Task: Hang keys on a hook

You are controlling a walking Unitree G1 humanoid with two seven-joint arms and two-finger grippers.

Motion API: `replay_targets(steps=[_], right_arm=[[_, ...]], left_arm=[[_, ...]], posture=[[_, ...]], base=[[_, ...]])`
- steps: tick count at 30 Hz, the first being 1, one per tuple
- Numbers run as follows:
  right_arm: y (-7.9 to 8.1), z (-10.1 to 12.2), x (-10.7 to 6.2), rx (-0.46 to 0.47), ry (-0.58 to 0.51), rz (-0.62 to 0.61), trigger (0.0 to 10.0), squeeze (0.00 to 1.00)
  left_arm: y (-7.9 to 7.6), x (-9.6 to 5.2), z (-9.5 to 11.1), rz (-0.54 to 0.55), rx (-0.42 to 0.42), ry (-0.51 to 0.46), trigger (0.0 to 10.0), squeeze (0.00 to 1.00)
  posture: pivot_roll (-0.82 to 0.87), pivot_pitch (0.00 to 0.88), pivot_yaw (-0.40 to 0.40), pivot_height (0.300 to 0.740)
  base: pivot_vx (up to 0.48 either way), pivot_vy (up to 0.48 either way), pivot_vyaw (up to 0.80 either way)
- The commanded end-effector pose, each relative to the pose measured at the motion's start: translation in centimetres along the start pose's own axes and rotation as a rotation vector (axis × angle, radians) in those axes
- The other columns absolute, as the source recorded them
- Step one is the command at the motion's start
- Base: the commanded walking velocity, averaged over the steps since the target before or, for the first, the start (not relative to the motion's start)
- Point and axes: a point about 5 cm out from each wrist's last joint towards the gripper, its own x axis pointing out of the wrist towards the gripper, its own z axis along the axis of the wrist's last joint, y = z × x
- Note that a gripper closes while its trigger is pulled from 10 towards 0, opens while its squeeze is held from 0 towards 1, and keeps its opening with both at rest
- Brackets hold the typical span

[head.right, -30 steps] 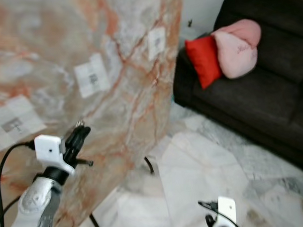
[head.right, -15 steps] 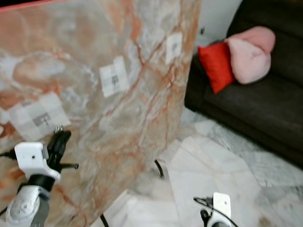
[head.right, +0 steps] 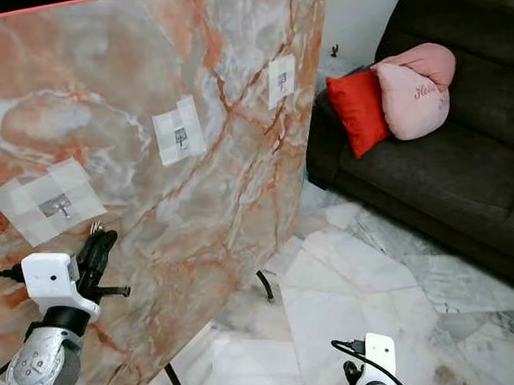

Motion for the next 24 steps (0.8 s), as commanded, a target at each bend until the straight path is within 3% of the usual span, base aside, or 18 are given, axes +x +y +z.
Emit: replay_targets(steps=[1, 10, 17, 24], right_arm=[[-0.3, 0.4, 0.0, -0.011, -0.011, -0.009, 10.0, 0.0], [-0.2, 0.5, 0.0, -0.034, -0.019, -0.009, 10.0, 0.0], [-0.3, 0.4, 0.0, -0.04, -0.018, -0.009, 10.0, 0.0], [-0.3, 0.6, 0.0, -0.039, -0.018, -0.011, 10.0, 0.0]], left_arm=[[-0.4, 0.0, 0.6, -0.01, 0.032, -0.034, 10.0, 0.0], [-0.4, 0.1, 0.6, 0.005, 0.02, -0.048, 10.0, 0.0], [0.1, -0.5, 0.7, 0.102, 0.025, -0.066, 10.0, 0.0], [0.5, -0.5, 2.5, 0.145, 0.039, -0.138, 10.0, 0.0]], posture=[[0.12, 0.0, -0.073, 0.74], [0.13, 0.0, -0.069, 0.74], [0.13, 0.0, -0.072, 0.74], [0.14, 0.0, -0.081, 0.74]], base=[[0.0, 0.0, 0.0], [0.0, 0.0, 0.0], [0.0, 0.0, 0.0], [0.0, 0.0, 0.0]])
